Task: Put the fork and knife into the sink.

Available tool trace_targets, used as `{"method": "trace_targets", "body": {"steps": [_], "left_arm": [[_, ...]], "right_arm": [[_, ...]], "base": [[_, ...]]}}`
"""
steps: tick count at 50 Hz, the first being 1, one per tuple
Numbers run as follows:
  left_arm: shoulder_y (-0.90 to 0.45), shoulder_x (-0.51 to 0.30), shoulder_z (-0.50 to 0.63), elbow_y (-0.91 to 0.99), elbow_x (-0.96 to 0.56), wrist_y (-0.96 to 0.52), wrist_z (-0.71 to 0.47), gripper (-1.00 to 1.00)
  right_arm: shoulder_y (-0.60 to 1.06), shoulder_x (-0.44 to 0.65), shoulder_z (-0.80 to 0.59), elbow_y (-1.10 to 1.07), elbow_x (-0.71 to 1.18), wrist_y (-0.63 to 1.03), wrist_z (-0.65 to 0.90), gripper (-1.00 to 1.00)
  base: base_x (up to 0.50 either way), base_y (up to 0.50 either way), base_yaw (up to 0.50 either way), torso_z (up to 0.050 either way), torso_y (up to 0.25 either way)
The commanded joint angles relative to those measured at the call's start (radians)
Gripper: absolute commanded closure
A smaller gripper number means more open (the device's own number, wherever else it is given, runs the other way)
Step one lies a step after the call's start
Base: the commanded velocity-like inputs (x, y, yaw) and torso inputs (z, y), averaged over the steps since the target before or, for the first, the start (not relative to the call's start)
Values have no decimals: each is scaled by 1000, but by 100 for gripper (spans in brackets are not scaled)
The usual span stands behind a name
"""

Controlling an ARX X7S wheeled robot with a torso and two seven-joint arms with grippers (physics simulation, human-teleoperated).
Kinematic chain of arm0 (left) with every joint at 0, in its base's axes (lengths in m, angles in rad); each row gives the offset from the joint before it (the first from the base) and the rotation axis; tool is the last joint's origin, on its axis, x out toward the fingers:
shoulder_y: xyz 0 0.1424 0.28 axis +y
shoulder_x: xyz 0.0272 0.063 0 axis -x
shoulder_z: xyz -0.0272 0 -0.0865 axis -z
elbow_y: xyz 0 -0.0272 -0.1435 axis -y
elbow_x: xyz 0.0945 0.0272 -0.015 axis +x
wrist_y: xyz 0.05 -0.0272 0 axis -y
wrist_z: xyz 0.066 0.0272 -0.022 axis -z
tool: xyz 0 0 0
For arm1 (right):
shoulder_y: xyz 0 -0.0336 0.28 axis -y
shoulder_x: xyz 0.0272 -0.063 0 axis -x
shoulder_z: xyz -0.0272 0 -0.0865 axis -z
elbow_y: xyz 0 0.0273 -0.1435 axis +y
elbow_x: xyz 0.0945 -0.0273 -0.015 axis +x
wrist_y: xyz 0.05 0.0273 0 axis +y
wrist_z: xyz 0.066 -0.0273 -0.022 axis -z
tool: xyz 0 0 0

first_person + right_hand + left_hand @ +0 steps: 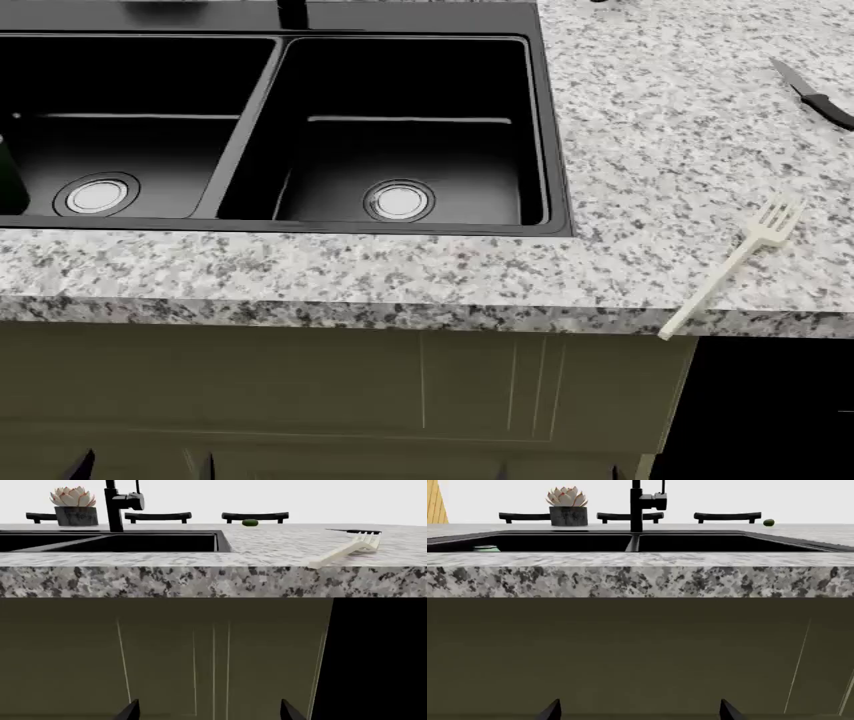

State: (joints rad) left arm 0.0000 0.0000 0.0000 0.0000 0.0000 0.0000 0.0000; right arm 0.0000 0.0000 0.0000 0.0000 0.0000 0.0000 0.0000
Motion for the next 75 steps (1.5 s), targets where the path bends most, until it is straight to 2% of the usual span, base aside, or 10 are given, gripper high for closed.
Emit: {"method": "trace_targets", "body": {"steps": [1,29,37,43,53,55,59,63,65,75], "left_arm": [[-5,-7,6,-21,-7,17,-6,-100],[10,-71,81,32,-80,-8,-73,-100],[28,-84,96,294,-33,-168,-142,-100],[-53,-82,93,587,-36,-562,-201,-100],[-301,-77,3,800,-148,-991,-199,-100],[-384,-139,84,804,-93,-1111,-237,-100],[-445,-112,14,800,-156,-1132,-188,-100],[-604,-110,-8,772,-208,-1266,-145,-100],[-635,-143,48,718,-184,-1245,-154,-100],[-826,-156,31,518,-178,-1208,-146,-100]], "right_arm": [[0,9,-13,0,9,0,13,-100],[-6,69,-88,-11,72,-8,77,-100],[-27,83,-116,-174,73,53,91,-100],[-23,103,-139,-393,76,185,100,-100],[123,135,-181,-670,74,529,106,-100],[171,138,-174,-704,84,610,106,-100],[263,146,-170,-759,98,750,104,-100],[471,152,-136,-821,120,1053,113,-100],[550,128,-71,-814,161,1150,92,-100],[813,165,-46,-673,214,1299,23,-100]], "base": [[0,0,0,0,0],[0,0,0,0,0],[0,0,0,0,0],[0,0,0,0,0],[0,0,0,0,0],[0,0,0,0,0],[0,0,0,0,0],[0,0,0,0,0],[0,0,0,0,0],[0,0,0,0,0]]}}
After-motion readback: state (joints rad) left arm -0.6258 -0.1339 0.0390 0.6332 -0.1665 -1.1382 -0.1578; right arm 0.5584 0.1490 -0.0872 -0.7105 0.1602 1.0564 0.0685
